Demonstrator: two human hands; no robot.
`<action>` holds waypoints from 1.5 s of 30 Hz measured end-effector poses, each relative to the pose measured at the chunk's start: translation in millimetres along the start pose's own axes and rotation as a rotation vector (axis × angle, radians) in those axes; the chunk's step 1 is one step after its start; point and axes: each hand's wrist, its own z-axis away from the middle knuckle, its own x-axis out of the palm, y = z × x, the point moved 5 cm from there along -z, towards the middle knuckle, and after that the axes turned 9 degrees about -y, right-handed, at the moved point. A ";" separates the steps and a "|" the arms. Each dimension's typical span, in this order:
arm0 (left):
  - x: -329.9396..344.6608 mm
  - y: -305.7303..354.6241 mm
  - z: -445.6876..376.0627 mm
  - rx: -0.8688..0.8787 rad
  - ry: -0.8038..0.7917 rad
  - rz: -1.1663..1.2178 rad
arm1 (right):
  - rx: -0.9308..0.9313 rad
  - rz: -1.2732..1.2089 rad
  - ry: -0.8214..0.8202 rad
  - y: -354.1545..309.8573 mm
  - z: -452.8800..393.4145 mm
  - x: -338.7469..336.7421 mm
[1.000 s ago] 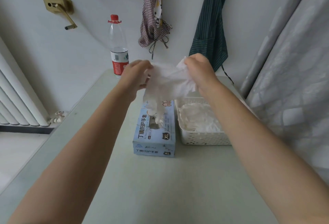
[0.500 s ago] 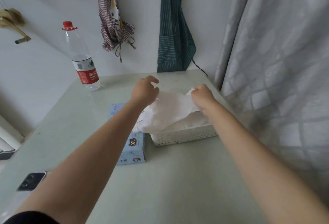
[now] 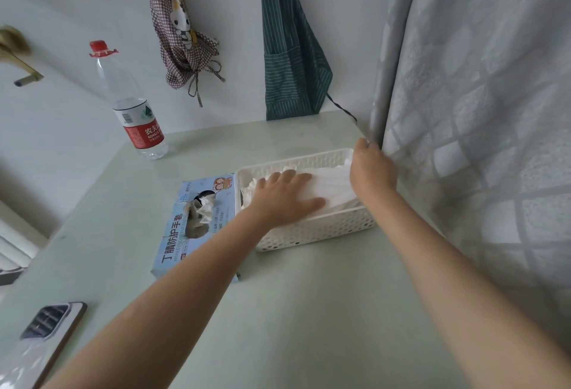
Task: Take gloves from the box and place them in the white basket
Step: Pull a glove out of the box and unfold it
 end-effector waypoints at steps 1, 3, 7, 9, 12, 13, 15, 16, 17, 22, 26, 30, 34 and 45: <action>2.5 -0.7 -0.1 -0.006 -0.042 -0.004 | -0.002 0.040 -0.002 0.3 1.2 1.6; 7.3 -1.2 -0.2 -0.015 -0.147 0.009 | 0.013 0.087 0.018 1.9 1.7 5.2; 11.8 -6.6 -7.7 -0.025 -0.289 0.097 | 0.120 0.114 0.067 7.0 3.8 3.3; 1.1 -6.9 -7.3 0.027 -0.171 0.256 | 0.145 0.101 0.115 6.0 6.2 -3.2; -34.5 -22.6 12.8 0.042 0.259 0.601 | 0.071 0.051 0.196 -6.6 9.0 -12.4; -44.4 -33.9 23.4 0.023 0.363 0.642 | 0.020 0.028 0.194 -17.9 10.1 -14.3; -55.9 -58.0 39.6 -0.045 0.441 0.688 | -0.065 -0.018 0.176 -43.4 10.9 -15.1; -58.1 -70.6 45.9 -0.085 0.451 0.707 | -0.108 -0.039 0.157 -58.5 12.1 -14.7; -58.8 -88.3 54.4 -0.126 0.462 0.726 | -0.157 -0.060 0.141 -79.6 14.2 -15.1; -48.3 -157.3 91.1 -0.307 0.440 0.750 | -0.343 -0.162 0.074 -163.3 32.2 -10.7; -34.7 -191.3 106.2 -0.372 0.339 0.724 | -0.496 -0.213 -0.086 -220.4 47.5 -1.8; -20.7 -203.4 110.1 -0.363 0.277 0.680 | -0.601 -0.123 -0.313 -253.8 66.4 16.2; -17.3 -204.5 111.0 -0.344 0.288 0.714 | -0.586 0.029 -0.319 -257.3 68.7 23.8; -30.3 -194.2 116.9 -0.208 0.383 0.842 | -0.540 -0.706 -0.074 -255.0 59.6 -50.7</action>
